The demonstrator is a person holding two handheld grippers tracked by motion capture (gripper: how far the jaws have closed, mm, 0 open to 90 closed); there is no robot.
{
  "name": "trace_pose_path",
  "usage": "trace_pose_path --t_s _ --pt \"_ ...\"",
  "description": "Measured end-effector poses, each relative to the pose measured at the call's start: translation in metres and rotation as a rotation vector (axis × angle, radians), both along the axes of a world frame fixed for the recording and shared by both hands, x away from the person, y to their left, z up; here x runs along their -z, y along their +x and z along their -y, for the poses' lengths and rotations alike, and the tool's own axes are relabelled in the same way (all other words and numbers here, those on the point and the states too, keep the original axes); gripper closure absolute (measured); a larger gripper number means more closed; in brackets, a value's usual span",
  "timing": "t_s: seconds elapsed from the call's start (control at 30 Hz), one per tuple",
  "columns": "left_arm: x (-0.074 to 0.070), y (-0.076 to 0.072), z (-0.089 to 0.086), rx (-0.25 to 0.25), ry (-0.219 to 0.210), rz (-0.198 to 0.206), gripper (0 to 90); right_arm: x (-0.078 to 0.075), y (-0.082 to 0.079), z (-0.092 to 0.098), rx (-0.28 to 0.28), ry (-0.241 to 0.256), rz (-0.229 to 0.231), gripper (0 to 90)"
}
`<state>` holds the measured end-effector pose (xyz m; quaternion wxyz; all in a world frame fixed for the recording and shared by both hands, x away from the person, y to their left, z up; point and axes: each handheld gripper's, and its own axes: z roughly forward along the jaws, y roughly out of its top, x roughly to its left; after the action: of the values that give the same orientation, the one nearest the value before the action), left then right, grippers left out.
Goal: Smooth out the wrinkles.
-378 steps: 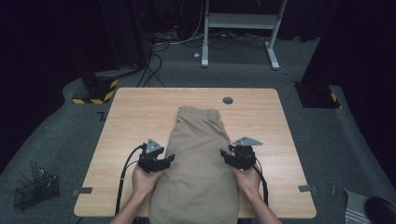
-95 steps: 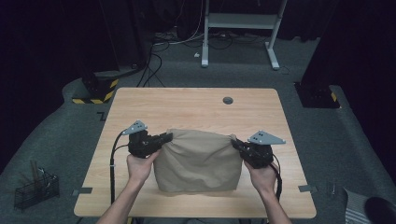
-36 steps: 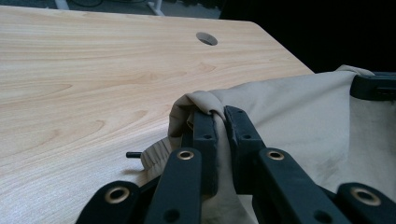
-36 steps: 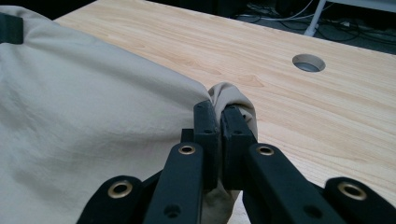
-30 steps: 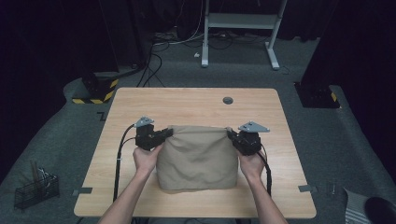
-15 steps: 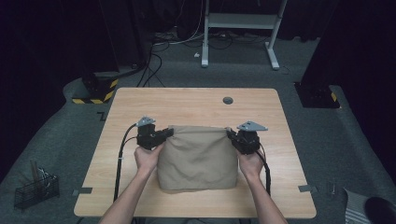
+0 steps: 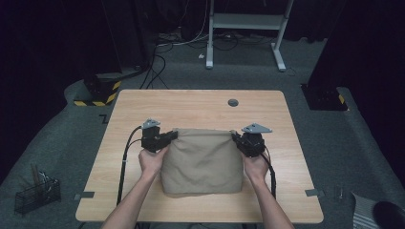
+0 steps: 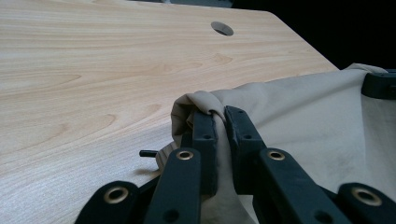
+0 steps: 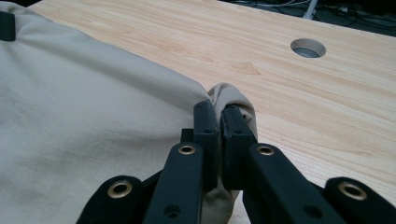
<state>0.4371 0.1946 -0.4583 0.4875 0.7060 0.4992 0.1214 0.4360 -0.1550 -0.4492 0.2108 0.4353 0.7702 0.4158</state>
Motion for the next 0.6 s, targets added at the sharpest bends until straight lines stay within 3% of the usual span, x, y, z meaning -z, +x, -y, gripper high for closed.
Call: trace_pose_path --t_s 0.6 --pt "0.0087 0.0087 0.0015 -0.007 0.015 -0.015 83.1 0.0058 0.0072 -0.0029 0.015 -0.025 -0.012 86.8"
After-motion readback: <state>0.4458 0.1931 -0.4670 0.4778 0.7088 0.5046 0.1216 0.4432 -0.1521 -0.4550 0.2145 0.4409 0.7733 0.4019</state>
